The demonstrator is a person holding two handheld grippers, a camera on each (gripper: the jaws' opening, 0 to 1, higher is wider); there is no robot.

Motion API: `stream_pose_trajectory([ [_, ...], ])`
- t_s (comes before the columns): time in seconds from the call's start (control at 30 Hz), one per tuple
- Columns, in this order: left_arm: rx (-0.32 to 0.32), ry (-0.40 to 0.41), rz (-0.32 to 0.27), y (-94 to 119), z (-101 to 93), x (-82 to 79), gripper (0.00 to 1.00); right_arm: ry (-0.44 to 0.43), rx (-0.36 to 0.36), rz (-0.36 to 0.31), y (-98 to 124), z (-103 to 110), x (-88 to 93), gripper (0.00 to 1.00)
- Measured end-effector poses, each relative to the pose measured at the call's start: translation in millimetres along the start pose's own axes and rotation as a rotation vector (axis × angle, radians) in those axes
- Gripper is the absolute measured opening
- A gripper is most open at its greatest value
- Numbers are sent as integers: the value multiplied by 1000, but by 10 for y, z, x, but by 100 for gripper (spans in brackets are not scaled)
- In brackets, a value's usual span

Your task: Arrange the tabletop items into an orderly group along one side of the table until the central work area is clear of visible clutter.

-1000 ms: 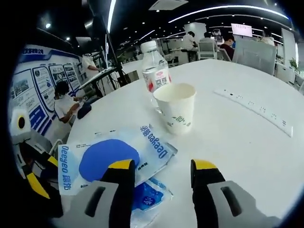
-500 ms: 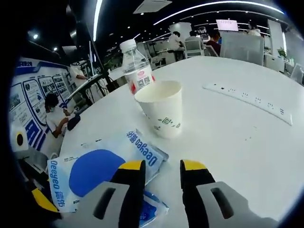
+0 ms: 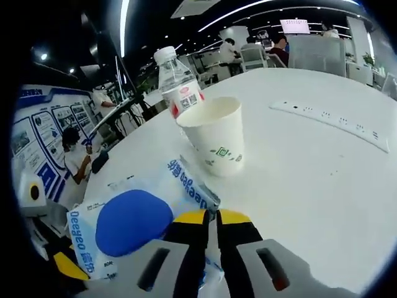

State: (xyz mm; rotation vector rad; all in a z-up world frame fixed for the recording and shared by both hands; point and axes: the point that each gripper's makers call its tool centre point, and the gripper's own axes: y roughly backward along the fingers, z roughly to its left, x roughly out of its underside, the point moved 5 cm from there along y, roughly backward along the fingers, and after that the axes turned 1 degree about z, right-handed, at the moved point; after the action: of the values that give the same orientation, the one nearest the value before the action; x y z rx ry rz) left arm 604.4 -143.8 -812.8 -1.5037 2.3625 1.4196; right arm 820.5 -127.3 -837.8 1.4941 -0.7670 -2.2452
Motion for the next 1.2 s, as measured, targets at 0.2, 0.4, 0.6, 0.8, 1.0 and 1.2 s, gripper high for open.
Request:
stream_pose_trajectory([
  [0.2, 7, 13, 4, 0, 54, 39, 7, -14, -8, -10, 91, 8, 12, 0],
  [0.4, 1, -38, 8, 52, 33, 55, 4, -8, -12, -30, 199, 55, 5, 0],
  [0.6, 7, -83, 12, 121, -23, 54, 3, 17, -2, -53, 306, 107, -9, 0],
  [0.8, 15, -105, 20, 203, -7, 38, 2, 5, 15, -85, 450, 149, -19, 0],
  [1.0, 16, -139, 33, 305, 33, 18, 1, -3, 47, -121, 596, 210, 36, 0],
  [1.2, 10, -165, 48, 376, 98, -82, 1, -58, 108, -161, 768, 200, 105, 0],
])
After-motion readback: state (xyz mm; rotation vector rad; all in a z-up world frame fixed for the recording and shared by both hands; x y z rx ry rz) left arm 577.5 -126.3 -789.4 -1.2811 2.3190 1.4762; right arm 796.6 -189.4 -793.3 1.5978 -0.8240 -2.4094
